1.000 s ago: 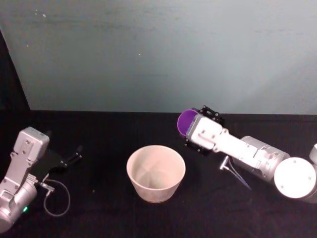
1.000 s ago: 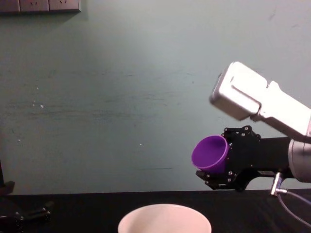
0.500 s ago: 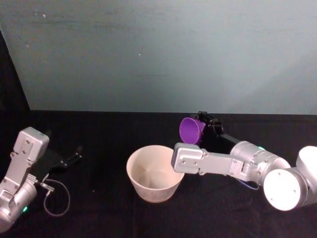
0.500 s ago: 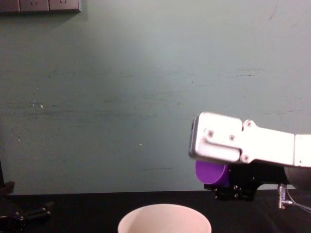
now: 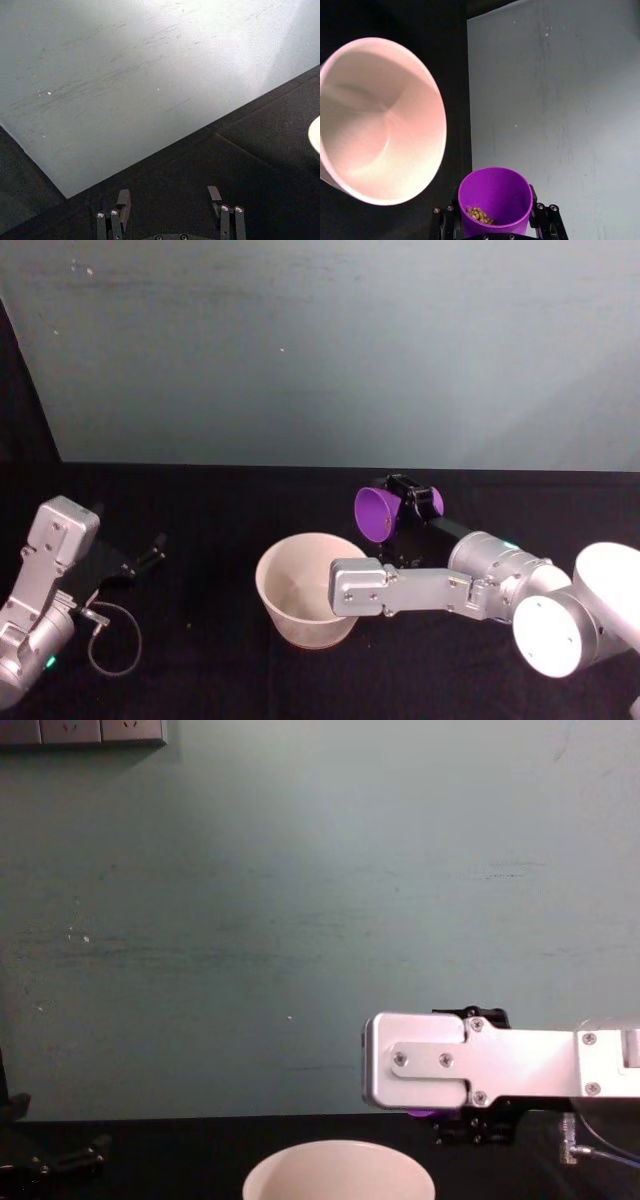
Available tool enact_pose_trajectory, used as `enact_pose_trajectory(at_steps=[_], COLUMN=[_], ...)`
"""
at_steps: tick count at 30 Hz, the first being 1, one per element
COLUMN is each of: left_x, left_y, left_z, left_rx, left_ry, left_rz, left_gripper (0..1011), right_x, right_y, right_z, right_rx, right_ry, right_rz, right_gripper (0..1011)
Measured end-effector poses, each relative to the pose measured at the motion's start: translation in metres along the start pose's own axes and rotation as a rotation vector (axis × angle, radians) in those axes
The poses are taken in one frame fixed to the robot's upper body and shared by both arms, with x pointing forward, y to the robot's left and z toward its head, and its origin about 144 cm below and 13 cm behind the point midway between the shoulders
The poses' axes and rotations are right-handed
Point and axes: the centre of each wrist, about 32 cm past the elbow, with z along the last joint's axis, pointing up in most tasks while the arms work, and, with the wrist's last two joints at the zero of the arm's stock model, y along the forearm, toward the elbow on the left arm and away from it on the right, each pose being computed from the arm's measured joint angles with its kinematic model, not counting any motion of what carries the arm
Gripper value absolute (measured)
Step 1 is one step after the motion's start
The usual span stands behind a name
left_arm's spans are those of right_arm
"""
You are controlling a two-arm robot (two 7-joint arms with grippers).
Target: Pick up the cup and pour the mung beans from the cup into the bowl.
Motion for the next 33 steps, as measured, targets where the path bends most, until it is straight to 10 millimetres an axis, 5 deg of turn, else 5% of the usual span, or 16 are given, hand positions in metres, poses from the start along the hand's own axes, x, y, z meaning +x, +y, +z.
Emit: enact_pose_trajectory(at_steps=[33], left_x=[0.000], left_y=[0.000], left_z=[0.000], left_rx=[0.000], left_ry=[0.000], left_rz=[0.000], left_gripper=[1000], right_x=[-0.007], right_y=[0.009], right_z=[0.022], right_rx=[-0.015], right_ry=[-0.264], right_rz=[0.016], right_gripper=[736])
